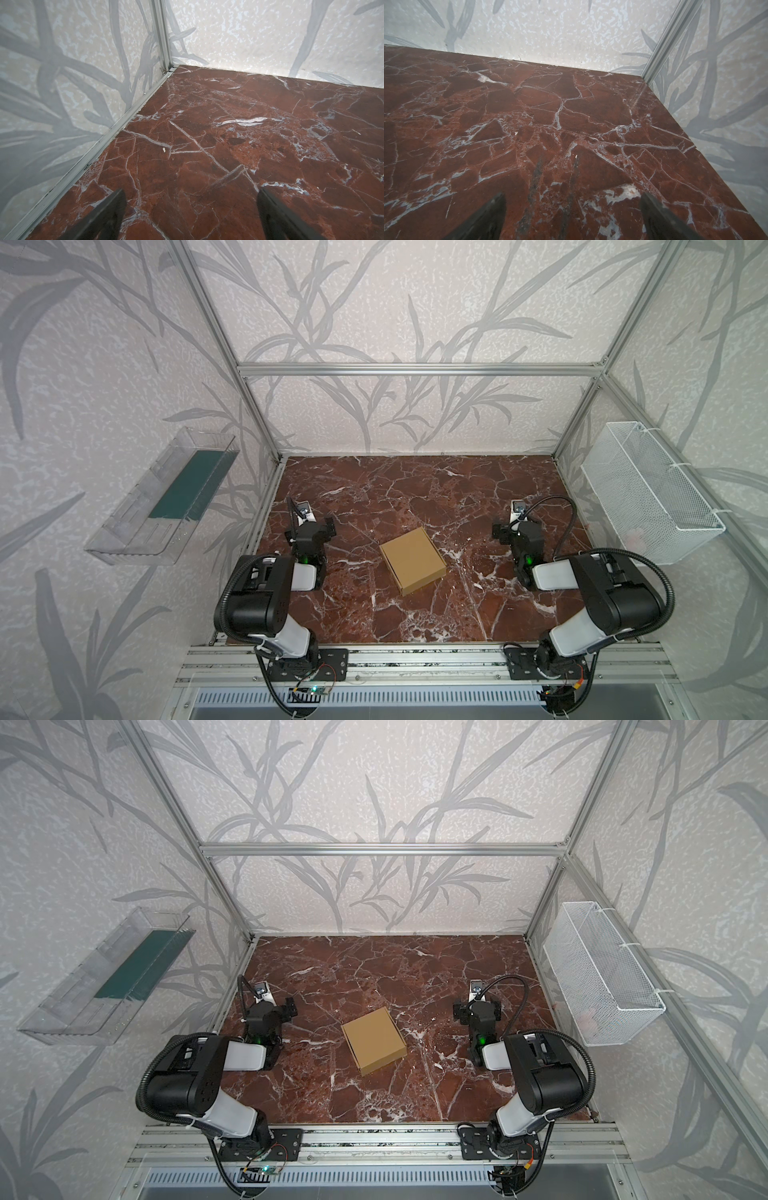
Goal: Fold the paper box
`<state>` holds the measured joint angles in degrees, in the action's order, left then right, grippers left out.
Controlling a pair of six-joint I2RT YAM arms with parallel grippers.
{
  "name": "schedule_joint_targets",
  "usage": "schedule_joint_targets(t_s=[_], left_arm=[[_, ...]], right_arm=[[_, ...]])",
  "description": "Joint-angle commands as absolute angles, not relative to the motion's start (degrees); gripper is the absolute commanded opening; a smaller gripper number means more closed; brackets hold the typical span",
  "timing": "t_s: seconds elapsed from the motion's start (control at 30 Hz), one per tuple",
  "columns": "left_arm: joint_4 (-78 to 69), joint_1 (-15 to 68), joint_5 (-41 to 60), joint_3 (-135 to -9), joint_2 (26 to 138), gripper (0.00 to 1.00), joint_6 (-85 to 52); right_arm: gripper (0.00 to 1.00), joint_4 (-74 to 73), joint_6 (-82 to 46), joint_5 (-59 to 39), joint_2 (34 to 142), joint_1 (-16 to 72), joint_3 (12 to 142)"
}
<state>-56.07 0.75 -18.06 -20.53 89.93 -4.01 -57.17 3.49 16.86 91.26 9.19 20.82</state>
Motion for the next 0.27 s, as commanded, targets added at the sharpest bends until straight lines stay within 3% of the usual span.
schedule_joint_targets(t_s=[0.0,0.23], left_arm=[[-57.6,0.9,-18.8,-20.3,90.4,0.99,-2.8],[-57.5,0.9,-18.9,-20.3,90.4,0.99,-2.7]], right_arm=[[0.99,-59.3,3.3,16.8,91.5,9.0,20.4],[0.99,-59.6,3.2,16.7,91.5,8.7,20.2]])
